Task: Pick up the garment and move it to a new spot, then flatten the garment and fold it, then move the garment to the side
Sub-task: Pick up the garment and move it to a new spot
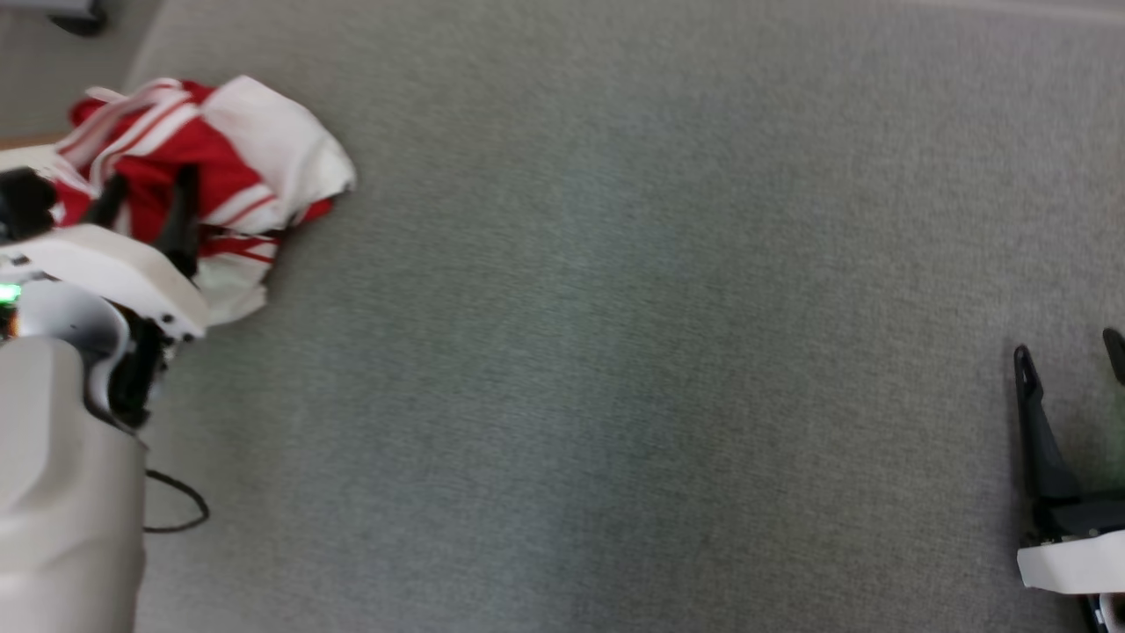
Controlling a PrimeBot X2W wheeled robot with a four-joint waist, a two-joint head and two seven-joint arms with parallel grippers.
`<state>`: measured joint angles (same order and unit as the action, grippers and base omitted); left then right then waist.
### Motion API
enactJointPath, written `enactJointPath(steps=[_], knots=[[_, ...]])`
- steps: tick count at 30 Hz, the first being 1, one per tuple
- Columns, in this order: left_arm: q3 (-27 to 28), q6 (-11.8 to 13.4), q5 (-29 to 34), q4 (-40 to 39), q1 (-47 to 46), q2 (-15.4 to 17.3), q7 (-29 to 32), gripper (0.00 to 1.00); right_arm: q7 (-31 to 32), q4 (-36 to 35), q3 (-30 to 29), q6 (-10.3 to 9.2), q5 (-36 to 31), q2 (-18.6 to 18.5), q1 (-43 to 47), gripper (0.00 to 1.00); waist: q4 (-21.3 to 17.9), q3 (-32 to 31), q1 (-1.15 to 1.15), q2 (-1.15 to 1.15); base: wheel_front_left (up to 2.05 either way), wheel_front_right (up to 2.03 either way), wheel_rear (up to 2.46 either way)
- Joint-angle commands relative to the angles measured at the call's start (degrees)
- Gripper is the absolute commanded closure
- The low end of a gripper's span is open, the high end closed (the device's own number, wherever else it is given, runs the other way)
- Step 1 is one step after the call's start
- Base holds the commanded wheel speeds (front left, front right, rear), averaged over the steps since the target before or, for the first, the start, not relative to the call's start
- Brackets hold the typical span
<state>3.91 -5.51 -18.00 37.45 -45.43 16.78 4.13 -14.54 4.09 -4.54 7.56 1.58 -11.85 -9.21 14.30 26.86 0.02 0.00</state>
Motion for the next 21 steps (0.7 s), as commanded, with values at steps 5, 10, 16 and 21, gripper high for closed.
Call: enactJointPath(steps=[5,10,16,21], knots=[[-0.78,0.92,1.15,9.3,-3.98,1.6,1.67,0.0,1.36,0.32,0.97,-0.18,-0.35,-0.62,-0.96,0.0,-3.61,4.34,-0.02,0.0,0.0,0.0,0.0],[-2.46,-0.5,-0.03,17.81,-4.39,1.21,4.47,1.0,1.93,0.77,1.76,-0.18,0.34,-0.43,0.29,0.0,-4.53,3.25,-0.02,0.0,0.0,0.0,0.0],[-3.4,-1.38,0.03,18.09,-7.83,3.02,-1.4,1.0,0.97,1.64,1.77,-0.17,1.14,0.75,1.4,0.0,-4.93,-1.64,-0.02,0.0,0.0,0.0,0.0],[-4.75,-1.75,-0.45,14.75,-9.57,4.35,-4.62,1.0,-0.06,3.83,2.61,-0.17,2.14,2.74,2.33,0.0,-5.66,-8.42,-0.02,0.0,0.0,0.0,0.0]])
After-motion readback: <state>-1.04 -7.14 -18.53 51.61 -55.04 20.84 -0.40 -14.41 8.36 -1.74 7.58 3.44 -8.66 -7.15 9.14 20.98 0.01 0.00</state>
